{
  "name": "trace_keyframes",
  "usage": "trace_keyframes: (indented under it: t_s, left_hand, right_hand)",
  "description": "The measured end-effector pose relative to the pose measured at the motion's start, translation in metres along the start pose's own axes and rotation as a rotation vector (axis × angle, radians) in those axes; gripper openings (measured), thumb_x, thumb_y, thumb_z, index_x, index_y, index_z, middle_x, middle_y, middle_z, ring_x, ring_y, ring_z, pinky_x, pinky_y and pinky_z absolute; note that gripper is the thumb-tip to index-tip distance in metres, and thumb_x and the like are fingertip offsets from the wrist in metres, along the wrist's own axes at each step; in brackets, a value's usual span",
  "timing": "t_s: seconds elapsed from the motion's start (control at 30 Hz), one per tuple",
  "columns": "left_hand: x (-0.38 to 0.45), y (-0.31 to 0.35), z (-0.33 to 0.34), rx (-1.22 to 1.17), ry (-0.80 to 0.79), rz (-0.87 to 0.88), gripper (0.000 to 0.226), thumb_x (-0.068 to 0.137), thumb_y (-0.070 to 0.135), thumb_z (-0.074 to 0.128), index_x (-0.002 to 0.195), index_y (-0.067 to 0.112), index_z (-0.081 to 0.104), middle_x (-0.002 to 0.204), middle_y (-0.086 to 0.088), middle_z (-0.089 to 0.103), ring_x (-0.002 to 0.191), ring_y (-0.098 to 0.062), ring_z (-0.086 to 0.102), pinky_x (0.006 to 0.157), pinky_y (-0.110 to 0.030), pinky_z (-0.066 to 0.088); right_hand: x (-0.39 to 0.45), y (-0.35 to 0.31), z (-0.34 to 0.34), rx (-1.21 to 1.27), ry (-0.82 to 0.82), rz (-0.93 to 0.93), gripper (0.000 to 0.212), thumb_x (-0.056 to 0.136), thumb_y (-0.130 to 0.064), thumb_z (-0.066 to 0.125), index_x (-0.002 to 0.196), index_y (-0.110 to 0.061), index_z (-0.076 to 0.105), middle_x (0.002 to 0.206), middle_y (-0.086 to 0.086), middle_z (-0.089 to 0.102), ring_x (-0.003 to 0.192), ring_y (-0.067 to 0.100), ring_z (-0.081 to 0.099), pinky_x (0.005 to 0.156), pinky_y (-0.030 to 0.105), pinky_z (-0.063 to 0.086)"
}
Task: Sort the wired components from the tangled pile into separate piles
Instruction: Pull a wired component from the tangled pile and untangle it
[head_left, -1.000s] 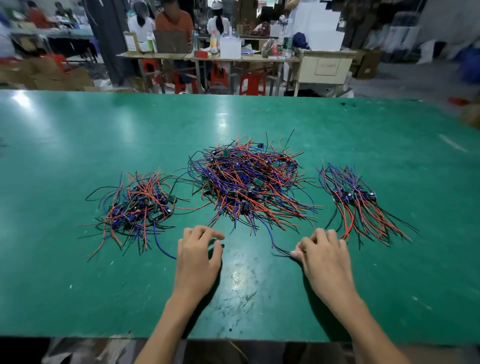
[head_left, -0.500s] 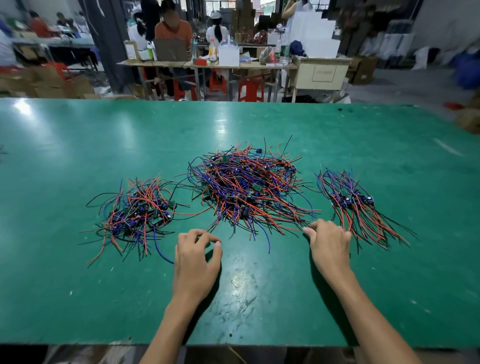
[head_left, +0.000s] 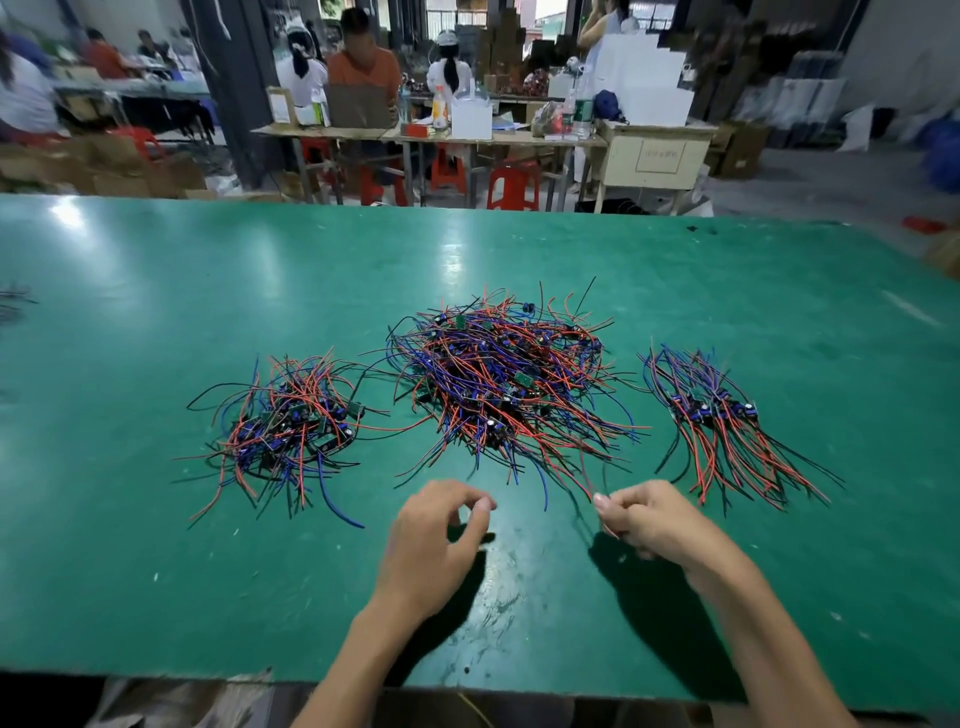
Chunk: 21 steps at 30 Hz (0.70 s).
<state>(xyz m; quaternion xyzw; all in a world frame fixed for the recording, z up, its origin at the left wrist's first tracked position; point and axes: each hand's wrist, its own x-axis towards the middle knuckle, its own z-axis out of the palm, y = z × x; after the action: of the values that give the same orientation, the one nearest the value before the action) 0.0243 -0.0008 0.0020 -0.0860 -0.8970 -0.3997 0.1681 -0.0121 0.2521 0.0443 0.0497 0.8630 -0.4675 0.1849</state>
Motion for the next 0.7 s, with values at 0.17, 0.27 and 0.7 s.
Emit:
trace_keyframes:
  t_s: [0.17, 0.27, 0.7]
  left_hand:
    - [0.015, 0.039, 0.019, -0.494, -0.238, -0.237, 0.028, 0.103, 0.038, 0.052, 0.108, 0.022, 0.075, 0.093, 0.006, 0.076, 0.076, -0.002, 0.065, 0.072, -0.022, 0.051]
    - [0.022, 0.053, 0.022, -0.683, -0.213, -0.231, 0.021, 0.101, 0.03, 0.058, 0.101, 0.02, 0.076, 0.094, -0.001, 0.077, 0.081, -0.003, 0.066, 0.077, -0.018, 0.051]
    - [0.016, 0.037, -0.002, -0.954, -0.219, -0.391, 0.031, 0.093, 0.037, 0.061, 0.097, 0.013, 0.08, 0.103, -0.014, 0.077, 0.089, -0.02, 0.073, 0.076, -0.023, 0.055]
  right_hand:
    - [-0.014, -0.012, 0.024, 0.335, -0.217, -0.169, 0.047, 0.096, -0.03, 0.065, 0.051, -0.018, 0.058, 0.057, 0.007, 0.037, 0.044, 0.01, 0.03, 0.045, 0.017, 0.028]
    - [-0.017, -0.014, 0.036, 0.32, -0.203, -0.22, 0.042, 0.095, -0.027, 0.067, 0.054, -0.017, 0.063, 0.052, 0.002, 0.051, 0.041, 0.009, 0.038, 0.044, 0.018, 0.031]
    - [-0.024, -0.033, 0.071, 0.503, -0.001, -0.268, 0.018, 0.08, -0.031, 0.081, 0.085, -0.014, 0.08, 0.067, 0.001, 0.075, 0.047, -0.003, 0.056, 0.044, 0.011, 0.037]
